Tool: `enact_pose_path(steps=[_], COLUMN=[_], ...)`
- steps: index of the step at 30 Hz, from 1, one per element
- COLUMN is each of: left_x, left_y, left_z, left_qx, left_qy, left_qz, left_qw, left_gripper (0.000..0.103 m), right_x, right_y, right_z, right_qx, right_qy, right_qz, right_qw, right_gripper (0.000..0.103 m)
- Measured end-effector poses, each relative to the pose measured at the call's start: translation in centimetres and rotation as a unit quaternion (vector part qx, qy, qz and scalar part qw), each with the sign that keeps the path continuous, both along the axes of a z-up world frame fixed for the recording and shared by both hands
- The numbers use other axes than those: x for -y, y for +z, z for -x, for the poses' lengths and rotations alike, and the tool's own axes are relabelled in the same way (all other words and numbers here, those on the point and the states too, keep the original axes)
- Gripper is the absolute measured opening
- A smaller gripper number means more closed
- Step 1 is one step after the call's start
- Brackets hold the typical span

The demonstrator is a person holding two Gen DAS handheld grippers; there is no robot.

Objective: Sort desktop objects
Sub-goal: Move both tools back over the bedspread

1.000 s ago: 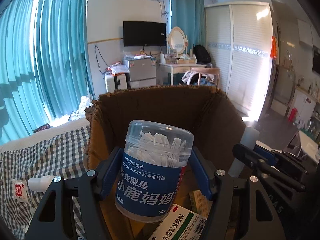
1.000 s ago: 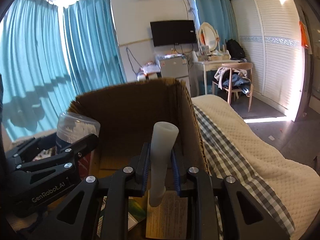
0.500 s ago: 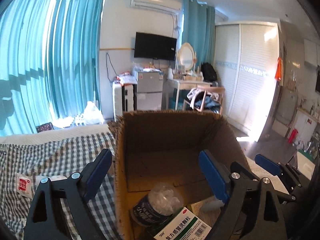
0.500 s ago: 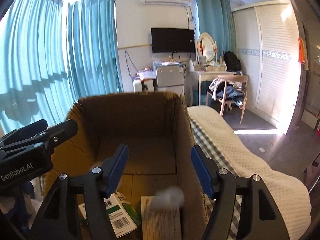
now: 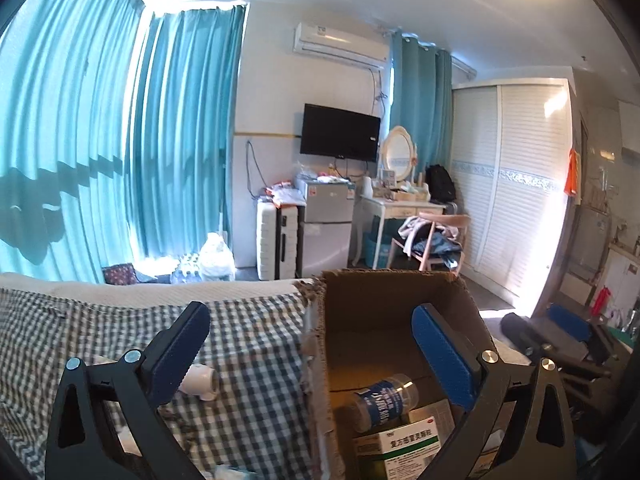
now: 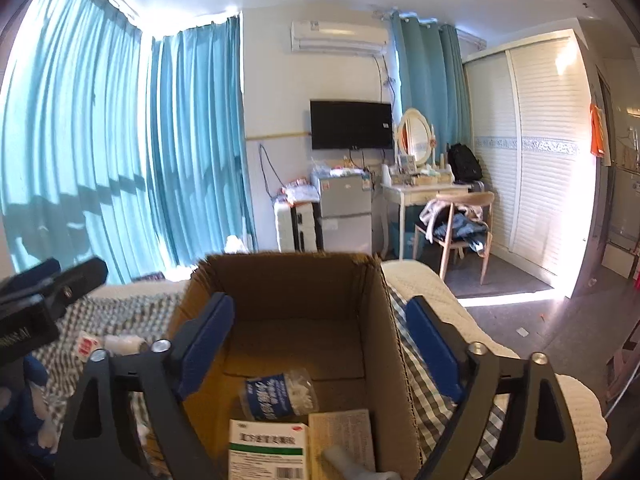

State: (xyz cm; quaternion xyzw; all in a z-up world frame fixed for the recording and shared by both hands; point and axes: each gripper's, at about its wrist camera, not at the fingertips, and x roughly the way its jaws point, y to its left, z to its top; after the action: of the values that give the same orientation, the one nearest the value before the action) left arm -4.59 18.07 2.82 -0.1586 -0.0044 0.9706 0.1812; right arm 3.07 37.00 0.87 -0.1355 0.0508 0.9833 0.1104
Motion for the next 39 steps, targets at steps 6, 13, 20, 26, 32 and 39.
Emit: enact_pose_path(steps=[6,13,20,26,32,39], left_x=[2.5,5.8,10.2,14.3,17.4,20.8], left_y=[1.1,1.8,2.6,3.1,3.4,3.0], left_z=[-2.7,-4.9,-6.2,-7.1,-7.5,-7.2], left_qx=[-0.029,-0.046,-0.06,-0.066,-0.069,-0.062], left_qy=[0.023,0.055,0.098,0.148,0.176,0.226], left_qz=[0.009,0.016,0.028,0.034,0.027,0.025], left_qw=[0.9993,0.9973,0.993,0.9862,0.9816,0.9719], left_gripper=[0.103,0.103,0.103,0.103,0.103,0.103], right_x=[2.2,5.2,7.3,8.7,9.5,12.2], right_y=[2.4,4.5,6.0,6.4,6.3,6.1], right_z=[-1.8,-4.3,-6.0,-7.0,-6.7,-5.5], right_qx=[-0.042,-0.094,-0.135,-0.182,-0.188,-0.18], right_qy=[0.022,0.033,0.052,0.061,0.1,0.109], right_qz=[0.006,-0.003,0.02,0.049,0.107,0.077], right_qw=[0.999,0.995,0.989,0.98,0.971,0.975], right_gripper=[0.098,0.103,0.103,0.103,0.103,0.103])
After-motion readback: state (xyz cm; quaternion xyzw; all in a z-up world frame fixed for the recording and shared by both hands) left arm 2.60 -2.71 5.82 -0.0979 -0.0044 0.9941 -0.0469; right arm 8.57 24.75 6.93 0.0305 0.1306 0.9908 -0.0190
